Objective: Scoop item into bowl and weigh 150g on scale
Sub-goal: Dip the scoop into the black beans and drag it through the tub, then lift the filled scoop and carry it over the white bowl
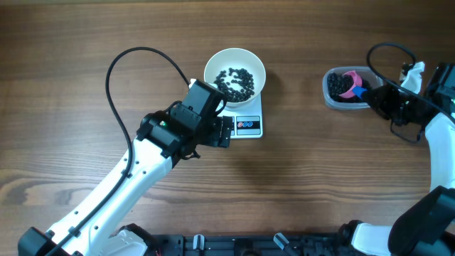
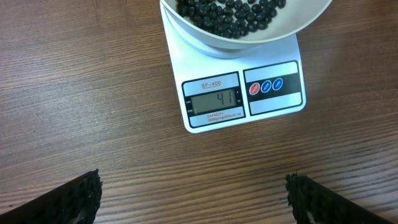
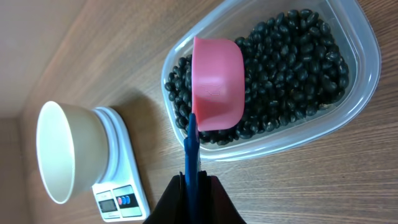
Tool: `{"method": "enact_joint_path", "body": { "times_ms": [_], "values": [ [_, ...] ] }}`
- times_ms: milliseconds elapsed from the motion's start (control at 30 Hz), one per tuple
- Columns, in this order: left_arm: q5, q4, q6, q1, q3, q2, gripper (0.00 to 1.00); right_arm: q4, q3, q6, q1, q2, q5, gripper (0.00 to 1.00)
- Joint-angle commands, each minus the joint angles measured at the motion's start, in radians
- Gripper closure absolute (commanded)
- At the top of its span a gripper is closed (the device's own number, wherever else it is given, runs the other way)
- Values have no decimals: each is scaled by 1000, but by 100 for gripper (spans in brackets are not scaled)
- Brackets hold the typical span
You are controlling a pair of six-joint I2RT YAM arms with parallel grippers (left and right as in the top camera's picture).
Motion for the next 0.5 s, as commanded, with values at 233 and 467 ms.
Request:
{"method": "enact_joint_path", "body": {
  "times_ms": [233,467],
  "values": [
    [5,3,16,8,-6,8,0,10,7,54,-113,-7,-161,96],
    [5,3,16,8,-6,8,0,11,7,102,-186,-7,-300,96]
  ]
}}
